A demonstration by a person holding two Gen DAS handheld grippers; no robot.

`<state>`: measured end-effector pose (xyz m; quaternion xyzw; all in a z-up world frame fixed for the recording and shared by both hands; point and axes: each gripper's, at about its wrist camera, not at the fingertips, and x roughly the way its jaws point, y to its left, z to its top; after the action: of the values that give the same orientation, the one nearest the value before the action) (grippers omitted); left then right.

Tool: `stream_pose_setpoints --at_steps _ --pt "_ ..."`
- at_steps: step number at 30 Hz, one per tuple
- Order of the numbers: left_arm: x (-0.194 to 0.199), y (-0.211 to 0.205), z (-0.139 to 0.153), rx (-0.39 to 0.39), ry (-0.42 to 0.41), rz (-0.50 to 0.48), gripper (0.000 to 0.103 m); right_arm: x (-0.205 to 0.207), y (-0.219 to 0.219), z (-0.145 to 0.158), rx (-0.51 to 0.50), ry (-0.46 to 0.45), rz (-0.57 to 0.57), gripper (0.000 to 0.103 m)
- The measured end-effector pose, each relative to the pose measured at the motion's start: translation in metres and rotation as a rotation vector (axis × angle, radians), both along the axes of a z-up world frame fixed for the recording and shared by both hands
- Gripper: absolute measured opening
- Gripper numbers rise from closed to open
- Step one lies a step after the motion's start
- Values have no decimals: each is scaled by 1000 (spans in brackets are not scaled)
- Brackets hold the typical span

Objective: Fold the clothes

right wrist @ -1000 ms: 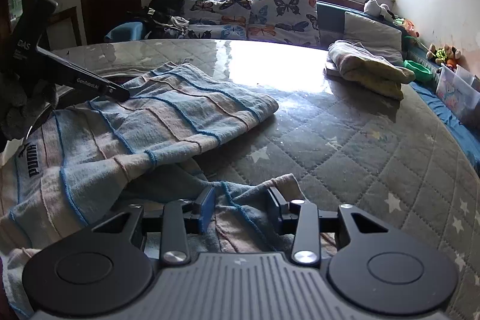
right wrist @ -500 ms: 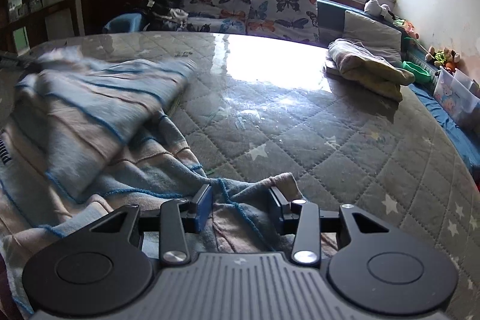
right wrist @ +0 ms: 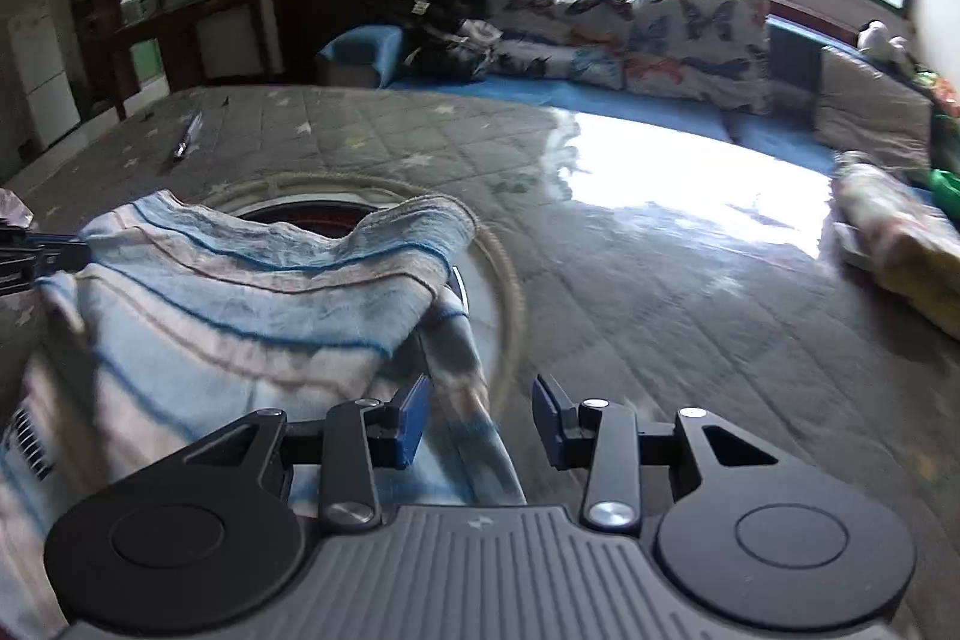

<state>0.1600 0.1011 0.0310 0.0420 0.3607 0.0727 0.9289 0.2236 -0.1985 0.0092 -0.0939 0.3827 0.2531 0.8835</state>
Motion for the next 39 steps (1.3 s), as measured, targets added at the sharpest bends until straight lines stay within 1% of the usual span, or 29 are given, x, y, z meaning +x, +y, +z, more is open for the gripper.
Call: stream_pose_setpoints --at_steps 2,3,4,5,6,7,8,11,12,13,15,17,19,21,22,23,24,25,26,27,28,29,31,33,34,35,37,39 --pt "-3 2 1 -5 -1 6 6 11 7 -7 0 16 20 32" --pt "-3 3 1 -5 -2 7 6 15 11 -10 -1 22 31 31" --pt "-2 3 2 -4 -3 8 6 17 15 -13 -7 26 39 25" --pt "-2 3 2 -3 -4 8 6 17 20 -17 -16 27 46 16" --pt "-1 4 2 -3 -4 10 6 17 23 -19 -25 17 49 13" --pt "0 4 2 -4 -5 13 6 16 25 -19 -37 -6 44 4" --pt "1 4 2 -5 -7 15 6 13 25 -17 -49 -28 35 4" --pt "3 2 2 5 -16 16 6 6 12 0 -86 -157 -53 3" --pt "5 1 1 9 -15 14 6 7 6 5 -96 -181 -93 3" --pt "8 0 -1 13 -8 11 6 10 -2 7 -105 -183 -133 3" --pt "16 -1 -7 15 12 -3 7 20 -18 4 -101 -145 -190 4" --pt "23 0 -11 3 34 -5 10 29 -31 -3 -82 -87 -217 5" --pt "28 5 -11 -24 41 -3 11 34 -38 -10 -61 -43 -216 6" --pt "32 11 -7 -48 33 2 12 36 -41 -11 -42 -36 -214 10" --pt "34 14 -5 -52 27 7 16 38 -42 -10 -32 -35 -209 11" --pt "37 17 -4 -55 25 11 26 39 -40 -10 -23 -33 -204 15" --pt "42 19 -4 -58 27 17 32 42 -36 -10 -22 -31 -205 19" --pt "47 21 -5 -58 31 24 41 46 -33 -11 -29 -28 -208 21" --pt "51 22 -6 -58 36 30 43 50 -31 -12 -39 -23 -210 21" --pt "56 24 -8 -56 43 37 43 52 -28 -13 -43 -20 -211 21" --pt "61 25 -10 -53 51 44 43 53 -26 -14 -42 -17 -210 19" --pt "66 26 -13 -53 60 47 43 54 -26 -15 -40 -16 -208 14" --pt "75 29 -18 -54 82 59 42 55 -26 -15 -40 -19 -206 11" --pt "80 30 -19 -73 79 45 35 56 -27 -14 -40 -22 -203 9" --pt "83 31 -19 -83 76 36 23 57 -27 -14 -40 -23 -202 7" --pt "86 30 -18 -93 76 24 9 58 -27 -13 -40 -26 -201 5" --pt "93 26 -16 -85 64 16 6 62 -27 -11 -49 -48 -216 3" --pt "100 21 -11 -64 19 15 6 66 -29 -7 -47 -83 -237 3"
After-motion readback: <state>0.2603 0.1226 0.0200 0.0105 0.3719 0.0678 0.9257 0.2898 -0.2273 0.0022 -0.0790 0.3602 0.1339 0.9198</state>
